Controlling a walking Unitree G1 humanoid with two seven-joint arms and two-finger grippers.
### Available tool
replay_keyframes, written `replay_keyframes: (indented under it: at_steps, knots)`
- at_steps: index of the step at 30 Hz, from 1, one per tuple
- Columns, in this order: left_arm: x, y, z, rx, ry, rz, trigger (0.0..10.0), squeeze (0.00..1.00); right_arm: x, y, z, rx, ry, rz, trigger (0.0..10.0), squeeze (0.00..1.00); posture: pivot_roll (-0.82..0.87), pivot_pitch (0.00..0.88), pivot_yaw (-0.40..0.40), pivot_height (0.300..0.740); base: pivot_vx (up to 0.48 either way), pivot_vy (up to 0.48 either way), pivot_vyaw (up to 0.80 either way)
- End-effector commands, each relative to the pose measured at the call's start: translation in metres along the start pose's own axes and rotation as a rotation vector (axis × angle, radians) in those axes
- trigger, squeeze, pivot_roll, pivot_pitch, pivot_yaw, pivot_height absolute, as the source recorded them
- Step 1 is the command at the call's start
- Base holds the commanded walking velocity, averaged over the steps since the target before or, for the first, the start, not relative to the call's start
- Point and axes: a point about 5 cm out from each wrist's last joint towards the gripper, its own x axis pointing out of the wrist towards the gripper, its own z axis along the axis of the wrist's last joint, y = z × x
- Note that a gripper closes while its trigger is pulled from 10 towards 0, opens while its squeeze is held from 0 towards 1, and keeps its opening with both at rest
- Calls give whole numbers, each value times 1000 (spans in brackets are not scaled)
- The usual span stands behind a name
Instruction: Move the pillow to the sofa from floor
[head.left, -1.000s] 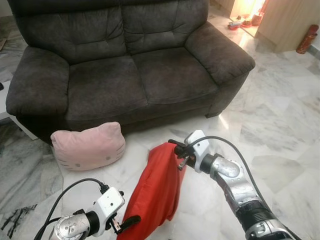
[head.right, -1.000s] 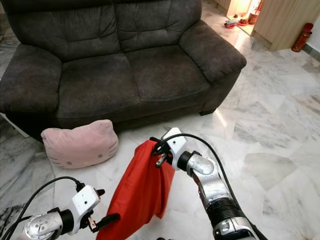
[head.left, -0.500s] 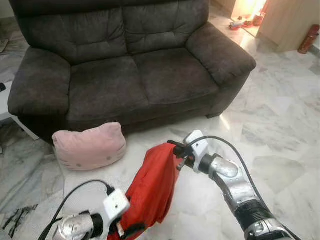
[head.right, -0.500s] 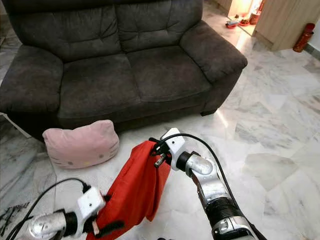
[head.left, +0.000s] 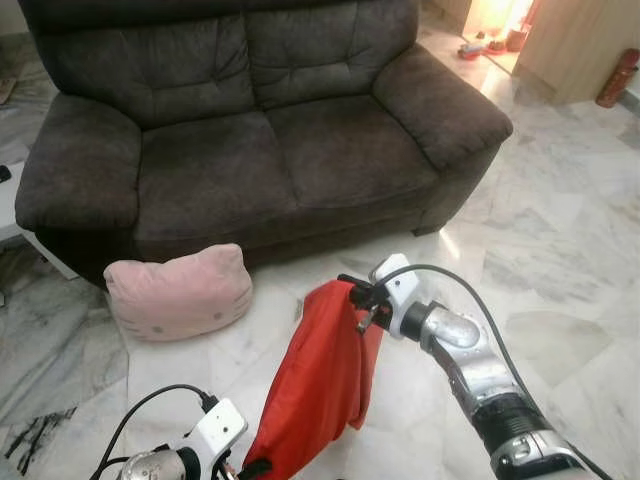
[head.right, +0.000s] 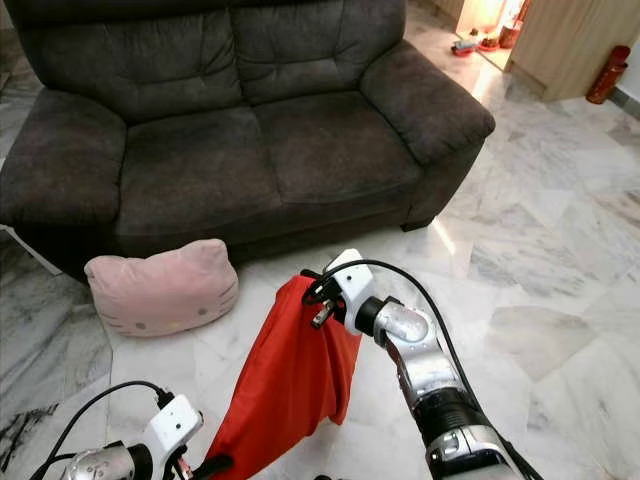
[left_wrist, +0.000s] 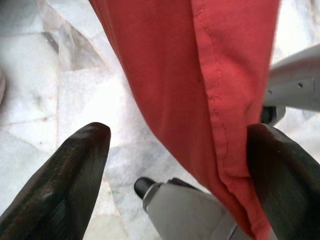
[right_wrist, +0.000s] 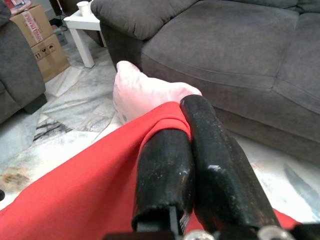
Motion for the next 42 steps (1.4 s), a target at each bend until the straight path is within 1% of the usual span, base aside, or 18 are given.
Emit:
replay_keyframes:
  at_steps: [1, 4, 11, 13, 18, 19, 22, 26, 29, 31, 33, 37, 42]
  knots:
    - [0, -1, -5, -10, 2, 4, 10000, 0, 5, -7, 36, -47, -148, -13, 10000, 0, 8, 99, -5, 740, 0, 0, 0]
    - [3, 2, 0, -1, -17, 3, 10000, 0, 5, -7, 37, -42, -158, -21, 10000, 0, 53, 82, 3, 740, 0, 0, 0]
    - [2, 9, 8, 18, -59, 23, 10000, 0, 2, -9, 34, -40, -151, -21, 10000, 0, 98, 58, -12, 740, 0, 0, 0]
    - [3, 10, 12, 34, -82, 25, 10000, 0, -2, -14, 33, -41, -143, -27, 10000, 0, 109, 48, -22, 740, 0, 0, 0]
    - [4, 13, 21, 50, -118, 29, 10000, 0, -4, -17, 31, -33, -137, -47, 10000, 0, 131, 39, -37, 740, 0, 0, 0]
    - [3, 13, 26, 58, -140, 24, 10000, 0, -4, -17, 30, -27, -134, -50, 10000, 0, 136, 38, -40, 740, 0, 0, 0]
    - [2, 13, 30, 61, -160, 20, 10000, 0, -3, -15, 28, -23, -131, -42, 10000, 0, 143, 34, -43, 740, 0, 0, 0]
    - [2, 12, 30, 84, -148, 5, 10000, 0, -1, -13, 28, -18, -131, -33, 10000, 0, 149, 33, -46, 740, 0, 0, 0]
    - [4, 10, 23, 86, -113, 1, 10000, 0, 0, -15, 31, -17, -137, -37, 10000, 0, 145, 33, -44, 740, 0, 0, 0]
    - [5, 11, 21, 104, -94, 20, 10000, 0, 0, -16, 33, -15, -145, -42, 10000, 0, 132, 41, -42, 740, 0, 0, 0]
    - [4, 12, 21, 94, -104, 48, 10000, 0, -1, -16, 34, -16, -148, -42, 10000, 0, 128, 40, -41, 740, 0, 0, 0]
    - [5, 13, 19, 89, -96, 51, 10000, 0, -3, -15, 33, -10, -151, -42, 10000, 0, 142, 39, -43, 740, 0, 0, 0]
    - [4, 16, 22, 92, -107, 69, 10000, 0, -2, -13, 30, -6, -144, -38, 10000, 0, 145, 41, -44, 740, 0, 0, 0]
